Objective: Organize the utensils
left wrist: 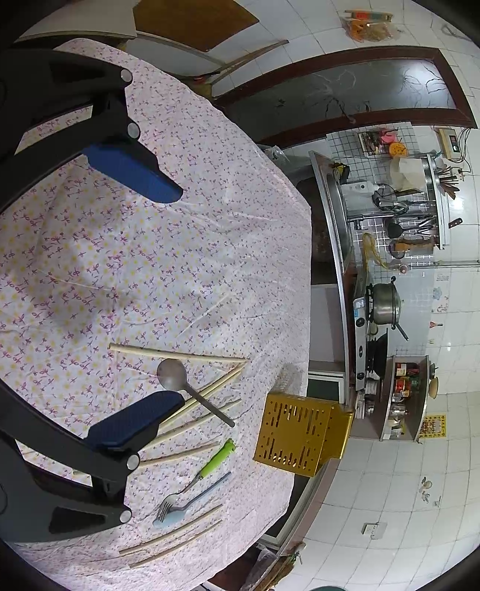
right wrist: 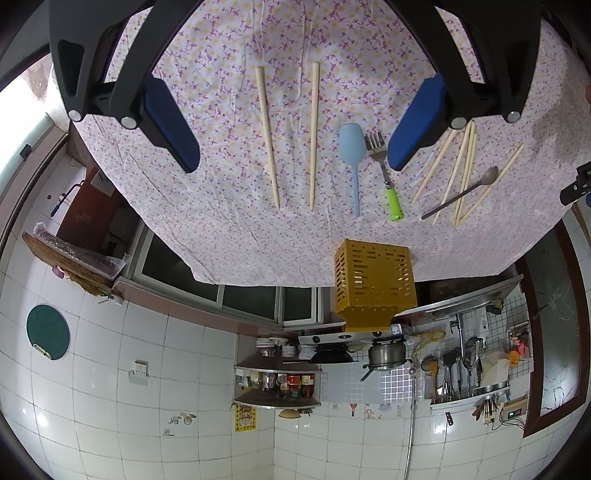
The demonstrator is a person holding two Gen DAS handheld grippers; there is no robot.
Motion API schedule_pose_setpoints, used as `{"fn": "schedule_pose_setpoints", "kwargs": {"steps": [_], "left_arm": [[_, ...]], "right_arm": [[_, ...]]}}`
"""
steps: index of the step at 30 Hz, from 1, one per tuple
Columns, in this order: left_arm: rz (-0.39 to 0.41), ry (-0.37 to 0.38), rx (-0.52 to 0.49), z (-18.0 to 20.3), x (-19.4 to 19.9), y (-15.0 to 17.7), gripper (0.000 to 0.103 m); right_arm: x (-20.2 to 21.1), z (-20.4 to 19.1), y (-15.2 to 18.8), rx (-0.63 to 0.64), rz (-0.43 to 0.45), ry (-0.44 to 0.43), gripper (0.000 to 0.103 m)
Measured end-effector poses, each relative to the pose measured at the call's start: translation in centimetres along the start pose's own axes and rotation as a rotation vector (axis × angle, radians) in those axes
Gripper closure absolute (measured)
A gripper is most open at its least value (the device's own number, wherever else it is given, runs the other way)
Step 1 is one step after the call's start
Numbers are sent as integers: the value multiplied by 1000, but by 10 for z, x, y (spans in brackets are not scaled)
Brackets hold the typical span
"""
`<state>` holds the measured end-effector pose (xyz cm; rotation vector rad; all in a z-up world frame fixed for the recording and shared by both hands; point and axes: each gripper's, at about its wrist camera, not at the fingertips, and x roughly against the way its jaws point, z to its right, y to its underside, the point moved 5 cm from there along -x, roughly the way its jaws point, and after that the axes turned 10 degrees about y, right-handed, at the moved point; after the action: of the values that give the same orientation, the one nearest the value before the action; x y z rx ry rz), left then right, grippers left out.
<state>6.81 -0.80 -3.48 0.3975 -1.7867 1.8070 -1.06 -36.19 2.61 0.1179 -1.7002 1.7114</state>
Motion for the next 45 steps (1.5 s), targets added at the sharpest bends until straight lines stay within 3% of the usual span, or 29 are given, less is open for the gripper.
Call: {"fn": "schedule_pose_setpoints", "kwargs": {"steps": [18,33,45], "left_arm": [[-36,0,-11,2,-31,-12,5],[-65,41,-45,5,-85,-36,5],[-66,55,-52,8,-114,-51,5]], "right_arm": [[-29,-1,-10,18,-40,12,4],[-98,13,-24,1,-129,2,4],[-116,15,-33,3,-126,8,4]]}}
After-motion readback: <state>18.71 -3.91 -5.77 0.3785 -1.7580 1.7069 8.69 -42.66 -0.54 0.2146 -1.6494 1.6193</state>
